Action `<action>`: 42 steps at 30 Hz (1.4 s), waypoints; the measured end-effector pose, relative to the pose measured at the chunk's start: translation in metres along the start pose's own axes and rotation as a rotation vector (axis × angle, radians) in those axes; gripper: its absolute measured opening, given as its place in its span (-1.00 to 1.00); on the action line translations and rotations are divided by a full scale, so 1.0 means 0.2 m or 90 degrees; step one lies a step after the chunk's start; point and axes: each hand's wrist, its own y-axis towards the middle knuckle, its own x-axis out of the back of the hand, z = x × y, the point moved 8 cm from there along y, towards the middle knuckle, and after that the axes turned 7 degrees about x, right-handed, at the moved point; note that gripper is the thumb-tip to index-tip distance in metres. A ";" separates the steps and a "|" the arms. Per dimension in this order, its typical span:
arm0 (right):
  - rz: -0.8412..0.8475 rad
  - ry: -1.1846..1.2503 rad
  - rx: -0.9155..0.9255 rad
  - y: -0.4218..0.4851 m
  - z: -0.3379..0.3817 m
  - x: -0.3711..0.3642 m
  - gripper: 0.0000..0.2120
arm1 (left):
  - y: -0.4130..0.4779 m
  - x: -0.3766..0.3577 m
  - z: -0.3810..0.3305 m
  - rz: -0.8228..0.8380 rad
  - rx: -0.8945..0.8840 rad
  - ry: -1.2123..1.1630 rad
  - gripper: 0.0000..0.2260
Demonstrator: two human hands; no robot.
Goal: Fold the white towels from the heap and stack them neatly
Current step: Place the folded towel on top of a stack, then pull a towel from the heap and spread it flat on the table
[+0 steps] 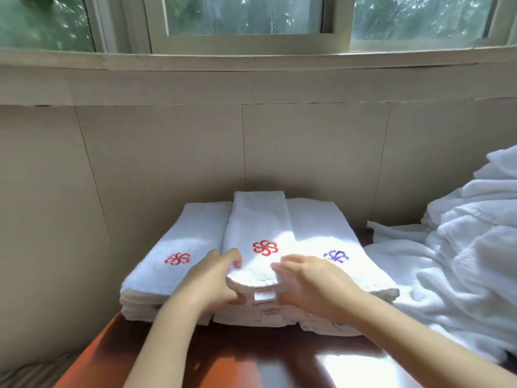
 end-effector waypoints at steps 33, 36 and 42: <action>-0.132 -0.157 -0.425 -1.61 -1.46 0.96 -0.43 | -0.32 -0.61 -2.38 -0.047 -0.288 -0.055 -0.48; -0.161 -0.111 -0.436 -1.59 -1.53 0.90 -0.57 | -0.32 -0.65 -2.53 -0.049 -0.273 -0.024 -0.72; -0.383 -0.098 -0.362 -1.64 -1.38 1.02 -0.81 | -0.38 -0.54 -2.40 -0.120 -0.269 -0.108 -0.80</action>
